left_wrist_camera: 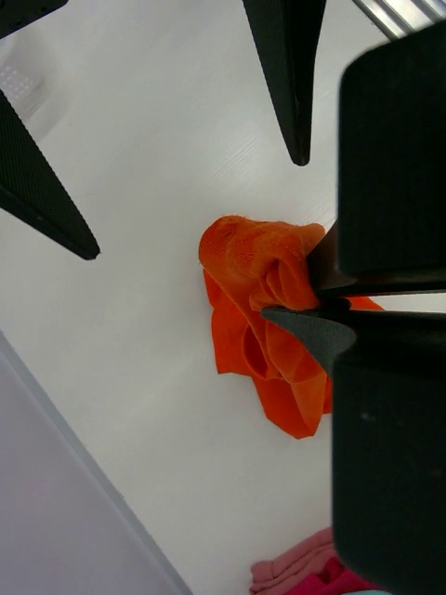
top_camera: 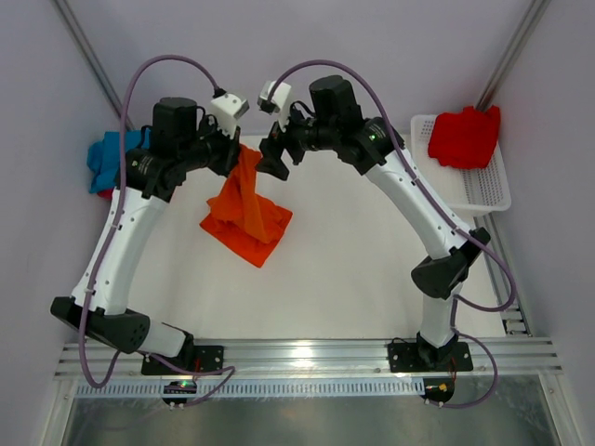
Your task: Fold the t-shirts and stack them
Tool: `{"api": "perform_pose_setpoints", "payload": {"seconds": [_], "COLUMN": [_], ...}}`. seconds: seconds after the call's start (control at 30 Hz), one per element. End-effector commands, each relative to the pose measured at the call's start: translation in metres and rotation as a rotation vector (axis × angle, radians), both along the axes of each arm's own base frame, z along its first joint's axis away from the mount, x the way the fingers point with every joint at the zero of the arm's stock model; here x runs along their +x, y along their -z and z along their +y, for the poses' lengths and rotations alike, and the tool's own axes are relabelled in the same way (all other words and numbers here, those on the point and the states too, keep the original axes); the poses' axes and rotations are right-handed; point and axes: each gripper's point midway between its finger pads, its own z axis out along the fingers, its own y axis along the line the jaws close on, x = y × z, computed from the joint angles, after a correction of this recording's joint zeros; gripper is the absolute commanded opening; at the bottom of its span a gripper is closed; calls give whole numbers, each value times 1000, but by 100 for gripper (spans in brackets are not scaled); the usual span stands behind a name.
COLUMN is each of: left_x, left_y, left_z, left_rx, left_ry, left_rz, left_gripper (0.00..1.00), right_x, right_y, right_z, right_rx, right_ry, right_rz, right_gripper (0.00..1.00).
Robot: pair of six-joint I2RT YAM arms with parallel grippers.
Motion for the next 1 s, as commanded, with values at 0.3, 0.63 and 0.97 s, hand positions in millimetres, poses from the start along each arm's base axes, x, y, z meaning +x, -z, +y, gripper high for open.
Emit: {"api": "perform_pose_setpoints", "payload": {"seconds": [0.3, 0.63, 0.97], "left_x": [-1, 0, 2], "left_y": [11, 1, -4], "left_z": [-28, -20, -16], "left_rx": [23, 37, 40], "left_ry": [70, 37, 15], "left_rz": [9, -36, -51], "left_gripper": [0, 0, 0], "right_x": [-8, -16, -28], "right_y": [-18, 0, 8], "right_z": [13, 11, 12], "right_rx": [57, 16, 5], "right_ry": [-76, -120, -179], "right_rz": [-26, 1, 27], "right_gripper": [94, 74, 62]}}
